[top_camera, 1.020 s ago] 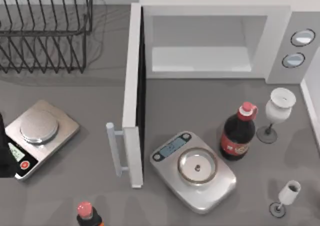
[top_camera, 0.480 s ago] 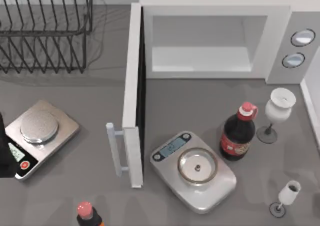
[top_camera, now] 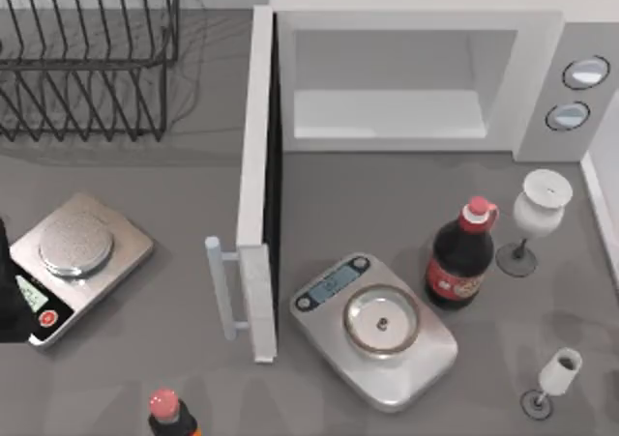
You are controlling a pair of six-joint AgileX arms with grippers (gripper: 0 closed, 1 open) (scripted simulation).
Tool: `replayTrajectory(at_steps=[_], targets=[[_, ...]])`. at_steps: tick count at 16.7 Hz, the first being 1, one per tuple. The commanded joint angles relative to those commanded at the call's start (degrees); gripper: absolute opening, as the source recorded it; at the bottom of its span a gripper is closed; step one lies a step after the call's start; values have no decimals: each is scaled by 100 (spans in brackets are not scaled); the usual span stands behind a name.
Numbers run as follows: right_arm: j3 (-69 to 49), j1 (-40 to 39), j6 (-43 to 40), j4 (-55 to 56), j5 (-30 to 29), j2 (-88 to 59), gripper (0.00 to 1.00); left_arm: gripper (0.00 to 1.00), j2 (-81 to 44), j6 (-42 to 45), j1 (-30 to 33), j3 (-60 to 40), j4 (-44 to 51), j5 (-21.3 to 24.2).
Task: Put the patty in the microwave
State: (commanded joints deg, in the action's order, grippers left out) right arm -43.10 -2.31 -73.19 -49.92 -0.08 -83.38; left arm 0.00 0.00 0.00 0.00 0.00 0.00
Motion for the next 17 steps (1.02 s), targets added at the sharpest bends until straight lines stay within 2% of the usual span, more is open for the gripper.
replayTrajectory(at_steps=[8, 14, 17], targets=[[864, -120, 130, 1471, 1, -608, 100, 100, 0, 0, 0, 0, 0, 0], [972, -216, 224, 1642, 1, -676, 100, 100, 0, 0, 0, 0, 0, 0], [972, -216, 224, 1642, 1, -676, 77, 100, 0, 0, 0, 0, 0, 0]])
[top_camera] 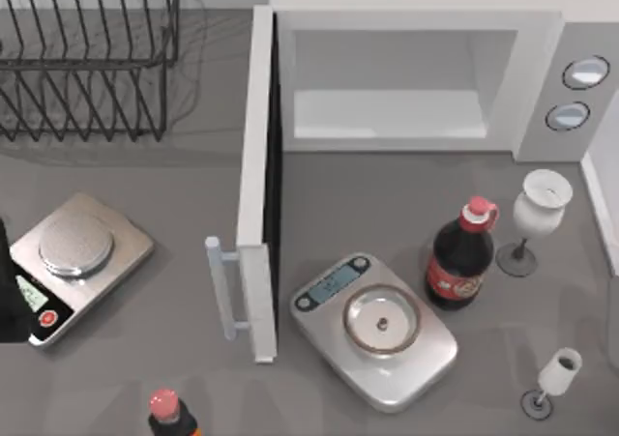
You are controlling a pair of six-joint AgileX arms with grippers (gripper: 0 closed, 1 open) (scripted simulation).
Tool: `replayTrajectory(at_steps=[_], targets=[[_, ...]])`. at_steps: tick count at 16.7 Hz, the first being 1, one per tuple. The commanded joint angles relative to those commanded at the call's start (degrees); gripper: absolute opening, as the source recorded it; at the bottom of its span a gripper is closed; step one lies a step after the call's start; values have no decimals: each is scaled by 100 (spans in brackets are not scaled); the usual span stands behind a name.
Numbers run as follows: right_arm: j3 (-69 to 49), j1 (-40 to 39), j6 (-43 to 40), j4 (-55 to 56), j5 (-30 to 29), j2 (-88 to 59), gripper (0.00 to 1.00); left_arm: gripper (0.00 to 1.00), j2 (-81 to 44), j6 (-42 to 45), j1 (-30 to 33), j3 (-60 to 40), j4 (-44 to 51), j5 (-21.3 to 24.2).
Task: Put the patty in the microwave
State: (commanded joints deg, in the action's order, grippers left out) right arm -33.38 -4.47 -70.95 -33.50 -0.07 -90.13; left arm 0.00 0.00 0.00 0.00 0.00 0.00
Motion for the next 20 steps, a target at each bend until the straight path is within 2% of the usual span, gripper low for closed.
replayTrajectory(at_steps=[10, 18, 19, 20], targets=[[0, 0, 0, 0, 0, 0, 2, 100, 0, 0, 0, 0, 0, 0], [0, 0, 0, 0, 0, 0, 0, 100, 0, 0, 0, 0, 0, 0], [-262, 67, 75, -654, -143, 418, 0, 100, 0, 0, 0, 0, 0, 0], [-268, 78, 73, -666, -129, 432, 0, 100, 0, 0, 0, 0, 0, 0]])
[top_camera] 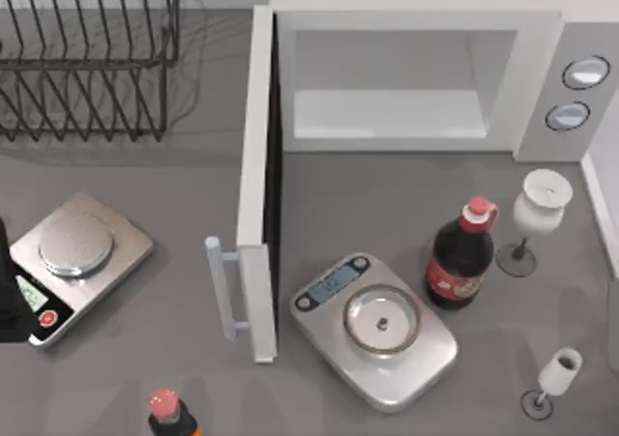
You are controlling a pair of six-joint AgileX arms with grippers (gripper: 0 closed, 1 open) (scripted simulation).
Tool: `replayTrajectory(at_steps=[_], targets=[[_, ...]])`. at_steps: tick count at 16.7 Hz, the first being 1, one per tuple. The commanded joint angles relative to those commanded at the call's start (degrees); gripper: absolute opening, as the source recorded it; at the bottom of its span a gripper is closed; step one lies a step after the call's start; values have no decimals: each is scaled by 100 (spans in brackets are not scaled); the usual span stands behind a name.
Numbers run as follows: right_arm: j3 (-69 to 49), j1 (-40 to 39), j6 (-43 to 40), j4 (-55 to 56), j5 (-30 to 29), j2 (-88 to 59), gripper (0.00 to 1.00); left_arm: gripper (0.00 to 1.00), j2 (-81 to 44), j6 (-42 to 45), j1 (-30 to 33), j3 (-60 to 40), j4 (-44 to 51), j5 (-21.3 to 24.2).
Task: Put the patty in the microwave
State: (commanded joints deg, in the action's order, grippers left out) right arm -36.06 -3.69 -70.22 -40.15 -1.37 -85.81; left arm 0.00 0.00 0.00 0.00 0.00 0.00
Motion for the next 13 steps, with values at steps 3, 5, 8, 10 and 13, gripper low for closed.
replayTrajectory(at_steps=[3, 5, 8, 10, 13], targets=[[-147, 183, -120, -374, 314, 382, 0, 100, 0, 0, 0, 0, 0, 0], [-328, 271, -237, -825, 513, 730, 0, 100, 0, 0, 0, 0, 0, 0], [-823, 222, -265, -1698, 438, 1014, 0, 100, 0, 0, 0, 0, 0, 0], [-1238, 112, -173, -2232, 219, 1013, 0, 100, 0, 0, 0, 0, 0, 0], [-1637, 19, -46, -2631, -8, 988, 0, 100, 0, 0, 0, 0, 0, 0]])
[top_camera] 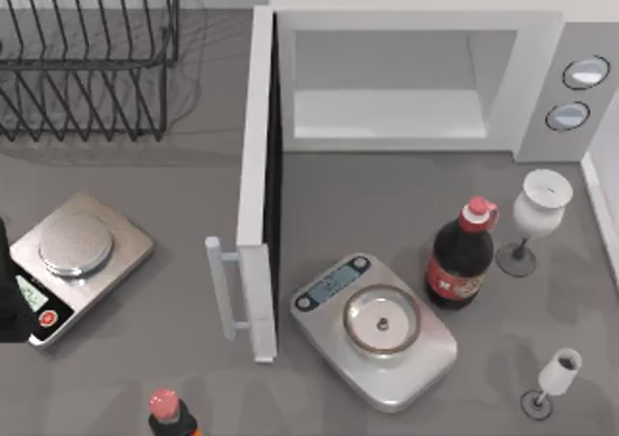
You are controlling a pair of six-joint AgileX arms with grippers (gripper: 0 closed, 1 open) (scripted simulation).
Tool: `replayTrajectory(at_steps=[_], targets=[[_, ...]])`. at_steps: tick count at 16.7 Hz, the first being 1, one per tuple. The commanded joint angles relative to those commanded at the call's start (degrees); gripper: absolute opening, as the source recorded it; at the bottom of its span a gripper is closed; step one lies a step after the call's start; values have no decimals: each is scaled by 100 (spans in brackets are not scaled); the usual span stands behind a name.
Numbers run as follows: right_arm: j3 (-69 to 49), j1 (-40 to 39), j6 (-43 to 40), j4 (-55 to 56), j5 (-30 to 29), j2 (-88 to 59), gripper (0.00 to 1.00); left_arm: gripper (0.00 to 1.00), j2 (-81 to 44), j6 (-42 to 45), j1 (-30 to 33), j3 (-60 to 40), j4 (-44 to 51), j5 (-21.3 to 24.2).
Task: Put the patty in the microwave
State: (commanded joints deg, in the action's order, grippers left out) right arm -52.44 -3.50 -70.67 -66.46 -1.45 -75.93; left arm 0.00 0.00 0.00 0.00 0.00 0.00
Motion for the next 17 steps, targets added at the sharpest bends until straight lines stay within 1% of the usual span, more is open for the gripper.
replayTrajectory(at_steps=[5, 8, 10, 12, 17], targets=[[-1, 17, 9, -2, 1, -3, 0, 100, 0, 0, 0, 0, 0, 0], [-272, -72, 335, 317, -216, -142, 0, 100, 0, 0, 0, 0, 0, 0], [-626, -218, 825, 797, -504, -338, 0, 100, 0, 0, 0, 0, 0, 0], [-1048, -434, 1498, 1462, -863, -603, 0, 100, 0, 0, 0, 0, 0, 0], [-2057, -1233, 3601, 3751, -1878, -1623, 0, 100, 0, 0, 0, 0, 0, 0]])
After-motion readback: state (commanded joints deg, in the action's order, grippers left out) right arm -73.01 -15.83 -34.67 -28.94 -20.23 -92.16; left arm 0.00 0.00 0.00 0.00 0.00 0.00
